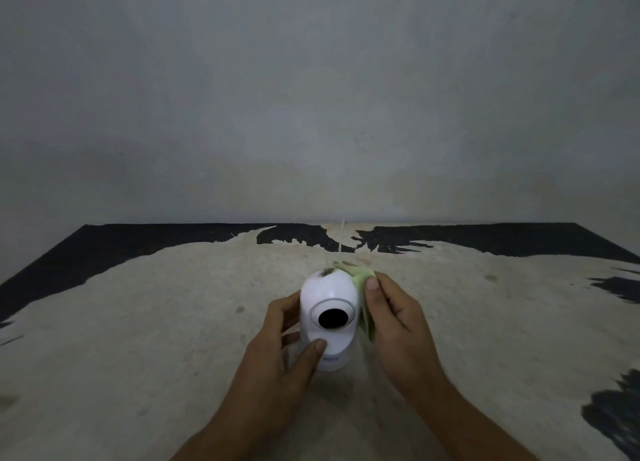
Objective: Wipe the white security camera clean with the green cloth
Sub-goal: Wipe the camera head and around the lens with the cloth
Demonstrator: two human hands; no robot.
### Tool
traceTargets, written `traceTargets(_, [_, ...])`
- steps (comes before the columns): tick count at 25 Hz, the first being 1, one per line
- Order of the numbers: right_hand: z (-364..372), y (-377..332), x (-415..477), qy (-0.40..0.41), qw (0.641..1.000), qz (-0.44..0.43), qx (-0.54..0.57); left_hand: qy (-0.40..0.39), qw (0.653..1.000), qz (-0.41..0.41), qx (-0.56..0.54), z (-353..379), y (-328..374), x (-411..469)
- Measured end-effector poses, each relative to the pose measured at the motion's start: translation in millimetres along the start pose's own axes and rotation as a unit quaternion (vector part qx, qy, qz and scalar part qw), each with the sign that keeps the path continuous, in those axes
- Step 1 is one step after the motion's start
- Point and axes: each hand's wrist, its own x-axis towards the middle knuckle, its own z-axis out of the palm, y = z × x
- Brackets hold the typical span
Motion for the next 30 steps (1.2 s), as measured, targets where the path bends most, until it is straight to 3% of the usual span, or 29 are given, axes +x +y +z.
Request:
traceTargets(3, [3.4, -7.9, 0.0, -0.028, 0.999, -0.037, 0.011, -0.002, 1.0, -0.011, 0.02, 1.1, -0.7, 1.3])
traceTargets(8, [2.8, 2.7, 1.6, 0.018, 1.0, -0.009, -0.019, 0.0, 1.0, -0.004, 0.016, 0.9, 0.8, 0.1])
traceTargets(11, [3.3, -2.6, -0.3, -0.007, 0.998, -0.047, -0.031, 0.001, 0.999, -0.007, 0.032, 1.8, 1.7, 0.9])
traceTargets(18, [2.4, -2.9, -6.4, -0.025, 0.983, -0.109, -0.143, 0.0, 1.0, -0.014, 0.021, 1.3, 2.3, 0.4])
traceTargets(24, [4.0, 3.5, -4.9, 0.026, 0.983, -0.093, -0.154, -0.001, 1.0, -0.007, 0.027, 1.1, 5.2, 0.1])
traceTargets(26, [7.7, -0.4, -7.9, 0.025, 0.97, -0.126, -0.205, -0.003, 1.0, -0.007, 0.028, 0.9, 6.2, 0.9])
traceTargets(30, [8.7, -12.4, -14.0, -0.033, 0.907, -0.256, -0.333, 0.005, 0.998, -0.045, 0.042, 1.9, 10.3, 1.5])
